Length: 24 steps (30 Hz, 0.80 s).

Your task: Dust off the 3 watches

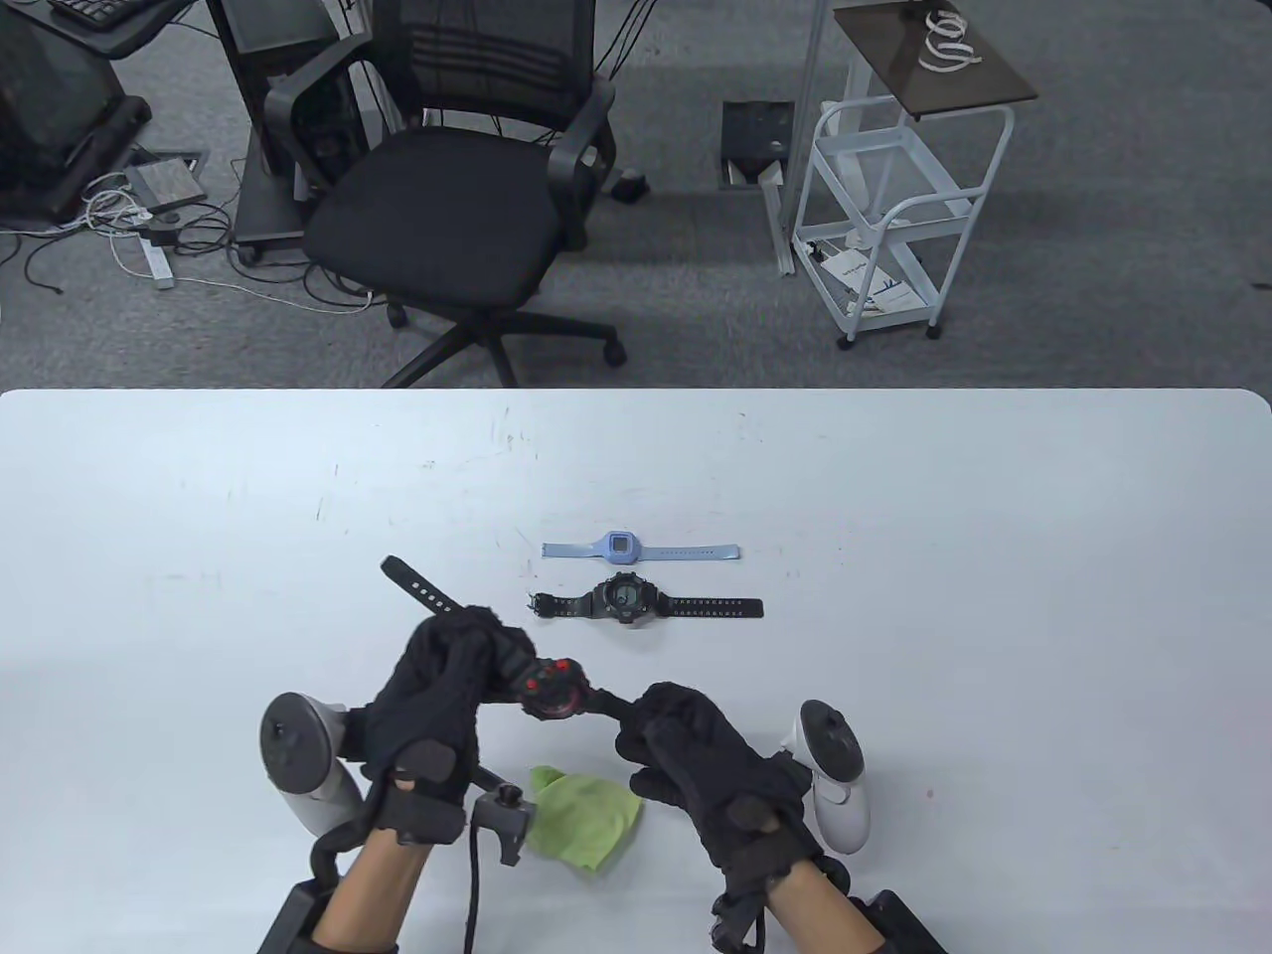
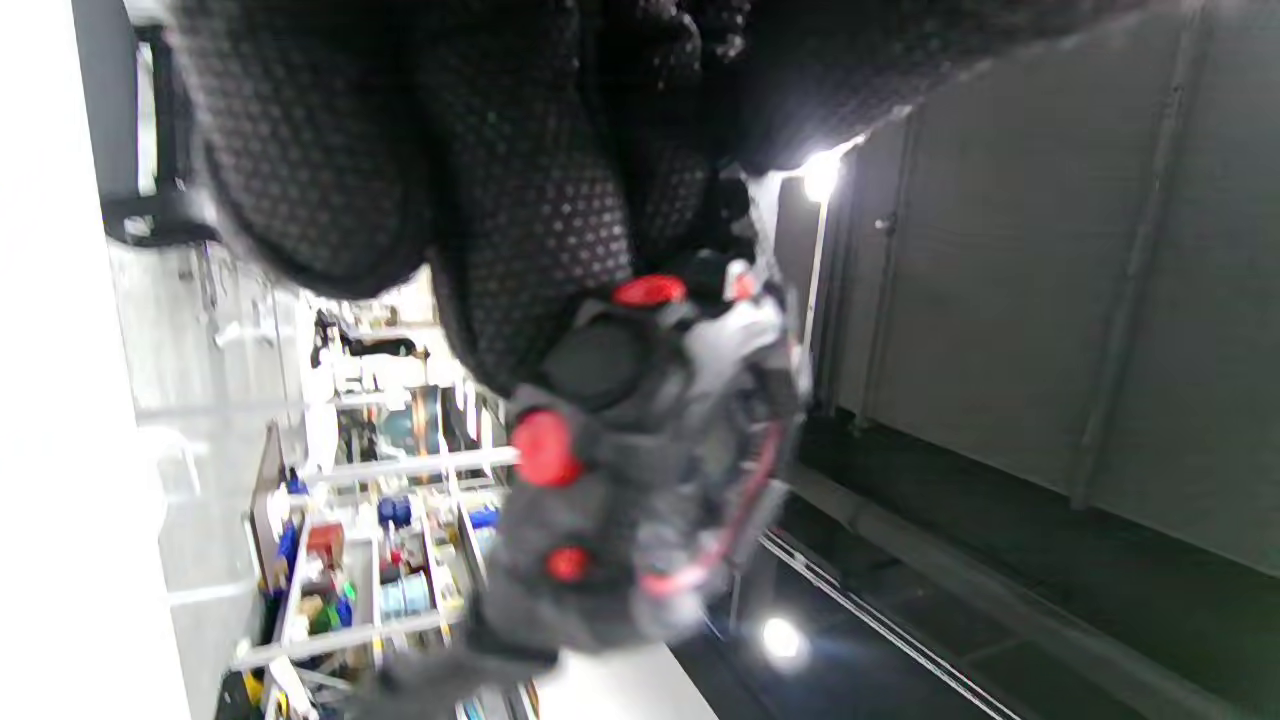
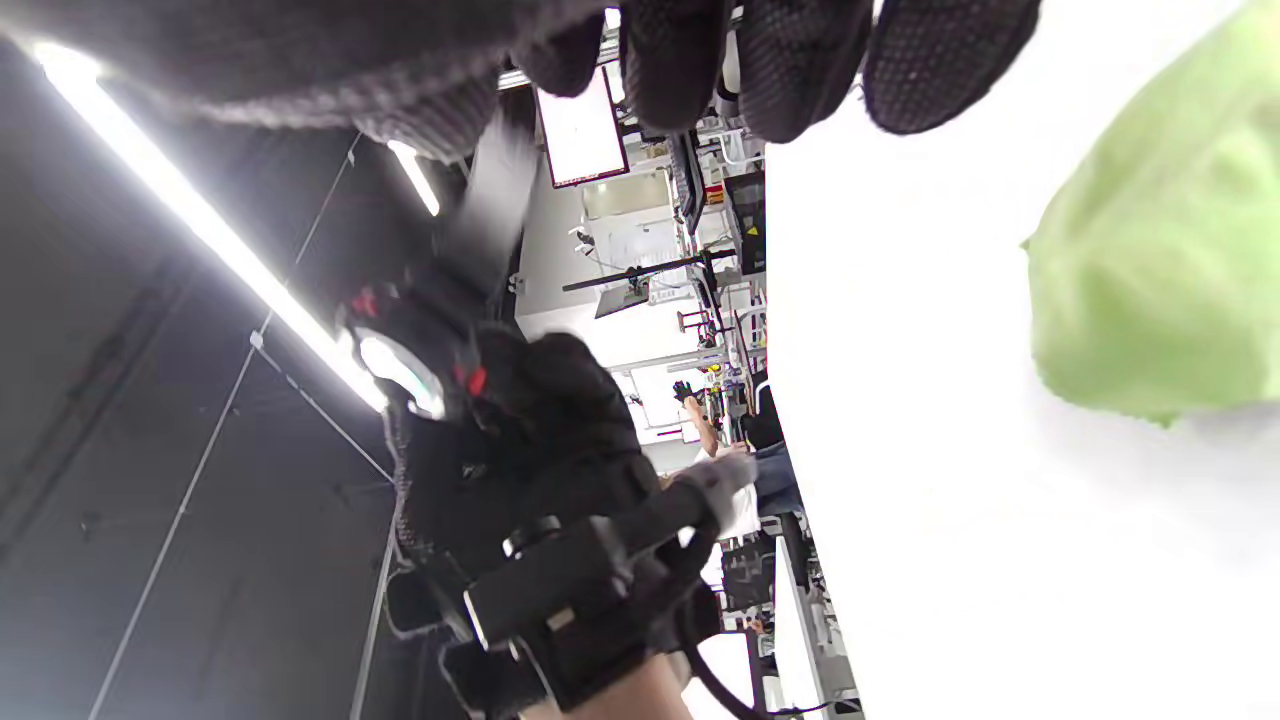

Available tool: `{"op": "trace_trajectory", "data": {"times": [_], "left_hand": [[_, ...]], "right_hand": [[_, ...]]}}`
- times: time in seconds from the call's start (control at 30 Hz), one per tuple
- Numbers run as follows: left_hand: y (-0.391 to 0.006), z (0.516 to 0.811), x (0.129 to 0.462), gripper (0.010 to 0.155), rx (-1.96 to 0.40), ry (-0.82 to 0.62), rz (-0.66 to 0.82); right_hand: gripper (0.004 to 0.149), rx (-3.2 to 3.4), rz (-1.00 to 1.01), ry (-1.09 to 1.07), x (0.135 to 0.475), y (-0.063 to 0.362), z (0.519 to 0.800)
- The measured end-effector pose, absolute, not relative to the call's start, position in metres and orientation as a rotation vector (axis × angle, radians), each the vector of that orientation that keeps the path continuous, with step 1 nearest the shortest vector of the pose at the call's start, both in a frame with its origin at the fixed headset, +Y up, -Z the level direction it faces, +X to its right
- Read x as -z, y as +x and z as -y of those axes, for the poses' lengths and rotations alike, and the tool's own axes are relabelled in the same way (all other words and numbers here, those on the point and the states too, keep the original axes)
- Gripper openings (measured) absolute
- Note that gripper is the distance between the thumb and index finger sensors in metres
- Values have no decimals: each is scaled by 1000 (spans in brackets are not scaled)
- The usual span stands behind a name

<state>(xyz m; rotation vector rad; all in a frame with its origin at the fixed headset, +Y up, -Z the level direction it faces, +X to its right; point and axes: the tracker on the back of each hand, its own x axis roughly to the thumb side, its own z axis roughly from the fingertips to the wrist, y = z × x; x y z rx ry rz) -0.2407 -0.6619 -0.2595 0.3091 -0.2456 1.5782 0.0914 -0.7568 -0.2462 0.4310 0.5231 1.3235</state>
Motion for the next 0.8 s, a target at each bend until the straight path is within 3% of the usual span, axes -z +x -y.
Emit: {"op": "trace_trajectory", "data": {"times": [0.17, 0.43, 0.67, 0.8], "left_hand": [[-287, 674, 261, 44, -1483, 312, 110], [-293, 695, 263, 45, -1489, 181, 47], [-285, 701, 262, 45, -1456, 124, 65], [-280, 703, 262, 44, -1438, 96, 79]], "right_hand": [[65, -1558, -384, 506, 254, 109, 742], [53, -2348, -368, 971, 248, 94, 714], [67, -2717, -549, 1267, 235, 51, 733], [76, -2844, -514, 1402, 230, 32, 746]]}}
